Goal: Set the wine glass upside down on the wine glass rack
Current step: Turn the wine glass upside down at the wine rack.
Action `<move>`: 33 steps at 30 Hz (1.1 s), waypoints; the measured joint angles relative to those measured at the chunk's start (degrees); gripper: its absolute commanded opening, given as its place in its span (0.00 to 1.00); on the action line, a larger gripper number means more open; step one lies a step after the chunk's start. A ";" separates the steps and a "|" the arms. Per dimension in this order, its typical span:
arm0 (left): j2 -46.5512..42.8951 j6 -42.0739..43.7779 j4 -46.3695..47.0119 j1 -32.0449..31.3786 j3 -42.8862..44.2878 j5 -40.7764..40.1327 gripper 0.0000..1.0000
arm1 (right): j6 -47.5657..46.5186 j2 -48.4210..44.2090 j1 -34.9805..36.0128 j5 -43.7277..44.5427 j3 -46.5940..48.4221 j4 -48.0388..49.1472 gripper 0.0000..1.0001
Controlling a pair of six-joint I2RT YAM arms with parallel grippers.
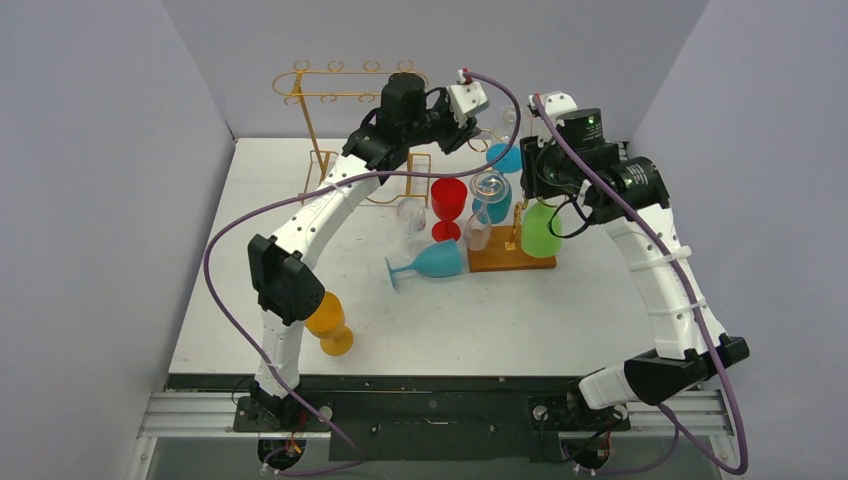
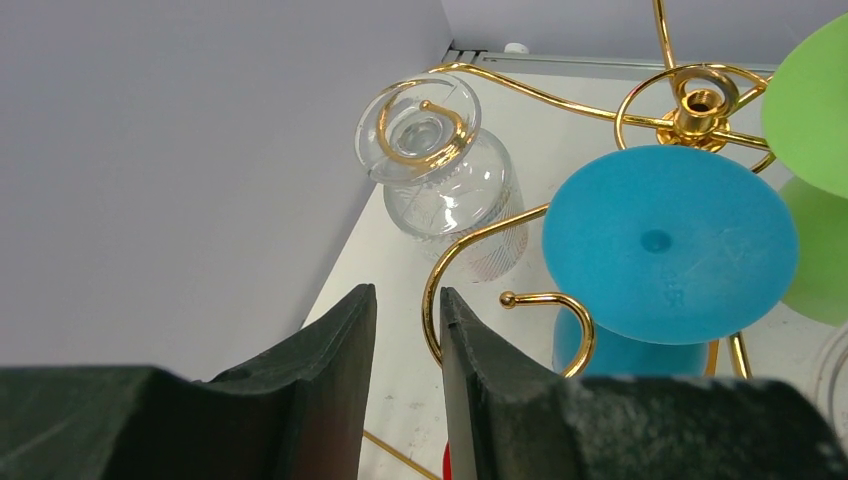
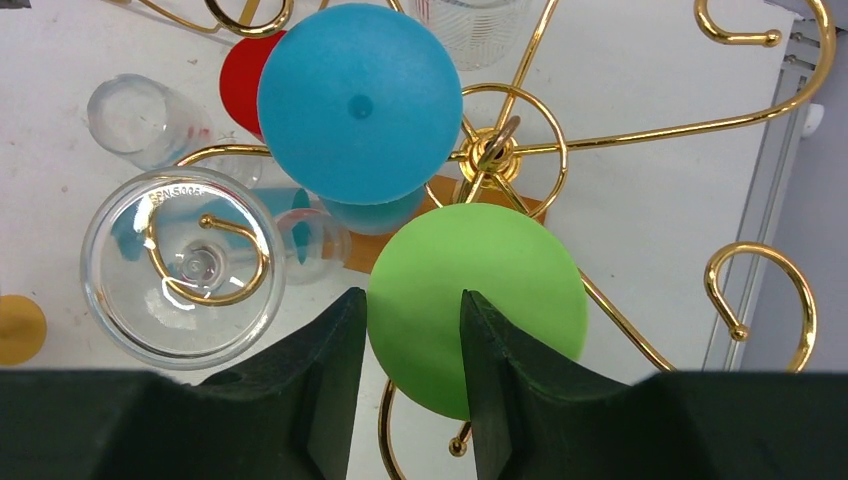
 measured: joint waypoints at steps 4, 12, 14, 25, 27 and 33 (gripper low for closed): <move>0.00 0.02 0.00 0.00 0.04 -0.11 0.27 | -0.22 -1.60 0.15 1.55 -1.51 0.37 0.34; 0.00 0.04 -0.04 0.00 0.04 -0.15 0.26 | -1.07 -3.43 2.14 4.39 -2.60 0.09 0.31; 0.00 0.04 -0.04 0.00 0.07 -0.15 0.26 | -1.20 -3.45 2.54 5.03 -2.64 -0.02 0.30; 0.00 0.09 -0.09 0.00 0.09 -0.15 0.26 | -0.24 -9.97 4.52 6.27 -7.65 1.36 0.26; 0.00 0.22 -0.11 0.00 0.11 -0.13 0.26 | 0.20 -11.41 4.57 6.25 -8.66 1.31 0.26; 0.00 0.46 -0.31 0.00 0.22 -0.13 0.26 | 1.22 -14.16 4.59 6.27 -11.78 2.80 0.25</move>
